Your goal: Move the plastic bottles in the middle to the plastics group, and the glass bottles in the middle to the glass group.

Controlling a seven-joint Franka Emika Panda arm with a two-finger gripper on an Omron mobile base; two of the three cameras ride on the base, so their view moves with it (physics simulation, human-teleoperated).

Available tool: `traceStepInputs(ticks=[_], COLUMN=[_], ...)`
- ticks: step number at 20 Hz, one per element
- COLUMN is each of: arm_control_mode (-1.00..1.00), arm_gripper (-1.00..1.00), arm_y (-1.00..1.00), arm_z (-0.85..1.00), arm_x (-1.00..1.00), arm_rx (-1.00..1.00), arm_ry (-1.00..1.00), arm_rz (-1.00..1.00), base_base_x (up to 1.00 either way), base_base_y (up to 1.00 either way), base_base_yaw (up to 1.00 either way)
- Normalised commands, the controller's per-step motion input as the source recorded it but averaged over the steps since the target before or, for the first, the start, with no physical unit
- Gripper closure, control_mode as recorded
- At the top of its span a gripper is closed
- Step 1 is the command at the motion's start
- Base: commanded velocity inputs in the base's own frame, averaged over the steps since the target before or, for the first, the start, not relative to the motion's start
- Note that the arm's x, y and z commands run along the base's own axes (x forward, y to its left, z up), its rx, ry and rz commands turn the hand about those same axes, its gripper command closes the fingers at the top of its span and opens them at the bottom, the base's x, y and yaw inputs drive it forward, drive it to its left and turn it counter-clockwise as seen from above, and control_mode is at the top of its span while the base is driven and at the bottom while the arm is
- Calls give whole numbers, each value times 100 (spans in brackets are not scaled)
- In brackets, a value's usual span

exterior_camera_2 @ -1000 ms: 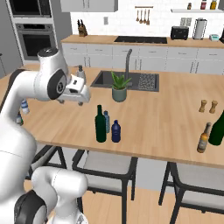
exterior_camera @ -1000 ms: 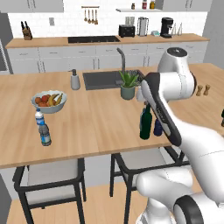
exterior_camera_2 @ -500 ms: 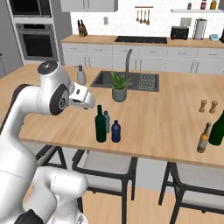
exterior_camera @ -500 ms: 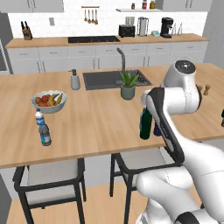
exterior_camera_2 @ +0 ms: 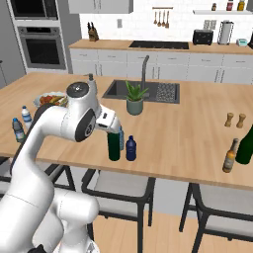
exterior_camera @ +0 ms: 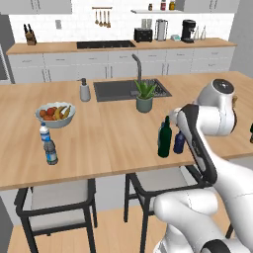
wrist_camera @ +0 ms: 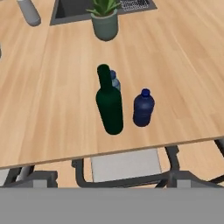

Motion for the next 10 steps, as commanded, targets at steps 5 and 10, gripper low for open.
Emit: traceStepInputs(ticks=[5,10], arm_control_mode=[-100,-100], arm_gripper=[-100,-100], arm_y=[4,0], arm_z=[-43,-6], arm_x=[31,55], arm_rx=[0,-2], arm_ry=[0,0], arm_rz=[-3,0], base_base_x=[0,0], base_base_y=[0,0], base_base_yaw=[0,0])
